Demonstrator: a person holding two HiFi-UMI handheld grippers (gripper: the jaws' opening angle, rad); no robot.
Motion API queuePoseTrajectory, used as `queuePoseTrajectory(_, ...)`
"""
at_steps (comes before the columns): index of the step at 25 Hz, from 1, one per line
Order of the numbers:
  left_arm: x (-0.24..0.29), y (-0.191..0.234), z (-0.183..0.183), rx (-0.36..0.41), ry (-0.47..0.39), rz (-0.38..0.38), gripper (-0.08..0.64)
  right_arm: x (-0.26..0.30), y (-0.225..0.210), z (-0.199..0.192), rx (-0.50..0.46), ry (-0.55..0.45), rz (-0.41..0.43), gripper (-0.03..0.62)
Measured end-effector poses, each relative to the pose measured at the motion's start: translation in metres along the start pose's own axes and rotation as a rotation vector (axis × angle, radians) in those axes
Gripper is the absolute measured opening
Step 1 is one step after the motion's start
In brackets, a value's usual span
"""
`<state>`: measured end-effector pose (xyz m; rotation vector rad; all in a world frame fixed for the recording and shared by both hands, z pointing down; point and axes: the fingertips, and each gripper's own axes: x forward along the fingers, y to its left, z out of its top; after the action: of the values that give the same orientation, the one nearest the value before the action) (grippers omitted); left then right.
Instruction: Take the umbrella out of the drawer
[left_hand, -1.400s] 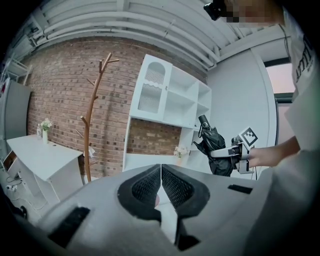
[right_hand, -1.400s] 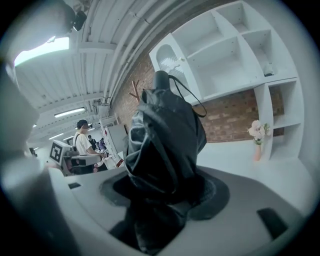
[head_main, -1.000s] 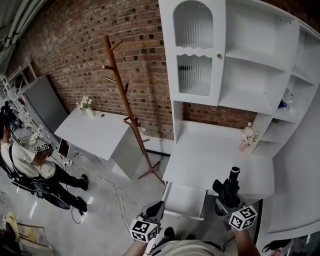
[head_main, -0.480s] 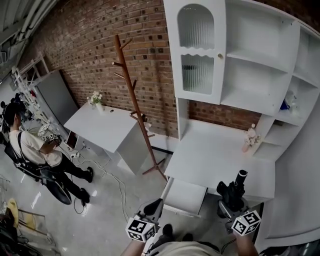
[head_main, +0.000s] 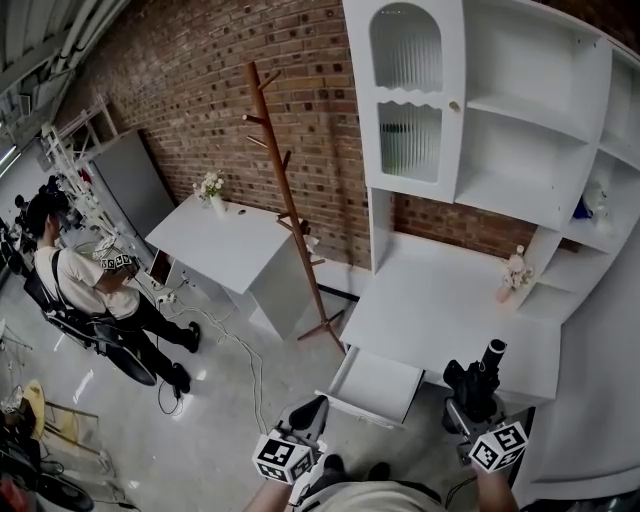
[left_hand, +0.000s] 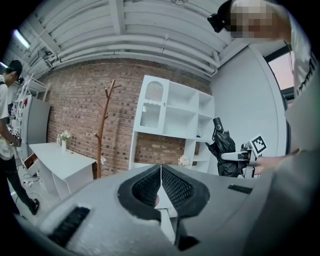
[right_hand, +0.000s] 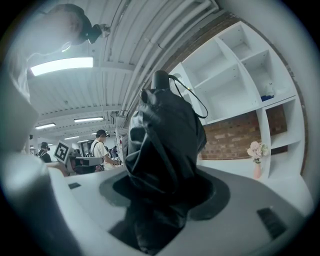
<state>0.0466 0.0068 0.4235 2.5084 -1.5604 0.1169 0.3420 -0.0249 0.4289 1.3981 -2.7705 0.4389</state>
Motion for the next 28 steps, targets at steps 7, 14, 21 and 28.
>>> queuePoseTrajectory(7, -0.013, 0.010, 0.000, -0.001, -0.007, 0.010, 0.026, 0.003, 0.007, 0.004, -0.003, -0.017, -0.006, 0.278)
queuePoseTrajectory(14, -0.022, 0.029, 0.006, 0.007, -0.022, 0.012, 0.026, 0.013, 0.024, 0.010, -0.035, -0.026, -0.011, 0.278)
queuePoseTrajectory(21, -0.030, 0.051, 0.009, 0.020, -0.027, 0.015, 0.026, 0.023, 0.039, 0.018, -0.052, -0.046, -0.016, 0.278)
queuePoseTrajectory(28, -0.036, 0.065, 0.014, -0.001, -0.029, 0.025, 0.026, 0.030, 0.047, 0.018, -0.051, -0.061, -0.035, 0.276)
